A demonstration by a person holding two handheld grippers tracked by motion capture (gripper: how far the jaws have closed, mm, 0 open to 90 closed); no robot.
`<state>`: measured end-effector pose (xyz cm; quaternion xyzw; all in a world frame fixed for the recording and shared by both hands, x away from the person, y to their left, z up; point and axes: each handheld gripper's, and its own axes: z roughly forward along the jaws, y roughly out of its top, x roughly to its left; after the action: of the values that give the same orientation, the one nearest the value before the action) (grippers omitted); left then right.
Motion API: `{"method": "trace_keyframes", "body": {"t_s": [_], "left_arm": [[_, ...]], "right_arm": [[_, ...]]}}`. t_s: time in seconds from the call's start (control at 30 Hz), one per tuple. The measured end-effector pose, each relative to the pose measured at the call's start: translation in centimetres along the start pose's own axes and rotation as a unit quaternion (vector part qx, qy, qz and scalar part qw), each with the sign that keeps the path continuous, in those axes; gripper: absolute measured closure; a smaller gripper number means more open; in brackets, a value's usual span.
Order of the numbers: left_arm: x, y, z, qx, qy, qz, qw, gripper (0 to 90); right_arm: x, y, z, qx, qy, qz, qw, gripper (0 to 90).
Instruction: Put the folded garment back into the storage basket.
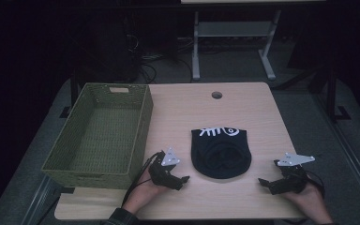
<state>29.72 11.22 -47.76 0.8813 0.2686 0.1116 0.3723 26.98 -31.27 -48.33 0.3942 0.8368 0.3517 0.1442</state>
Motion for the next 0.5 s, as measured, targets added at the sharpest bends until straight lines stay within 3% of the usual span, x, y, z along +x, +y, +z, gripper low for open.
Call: {"method": "trace_keyframes", "body": {"t_s": [0.17,0.23,0.33,0.5], "left_arm": [[0.0,0.1,0.2,0.000,0.000,0.000,1.0000,12.0],[0.0,0.2,0.2,-0.001,0.000,0.000,1.0000,12.0],[0.0,0.2,0.2,-0.001,0.000,0.000,1.0000,12.1],[-0.1,0.1,0.1,-0.001,0.001,-0.001,1.0000,12.1]], "right_arm": [[-0.1,0.0,-0.1,-0.001,0.001,-0.002,1.0000,5.4],[-0.2,0.0,-0.4,-0.006,0.002,0.000,1.0000,13.0],[-0.2,0.1,-0.7,-0.007,0.005,0.014,0.9999,17.4],[-0.2,0.7,-1.2,-0.022,-0.004,0.020,0.9996,36.4]]}}
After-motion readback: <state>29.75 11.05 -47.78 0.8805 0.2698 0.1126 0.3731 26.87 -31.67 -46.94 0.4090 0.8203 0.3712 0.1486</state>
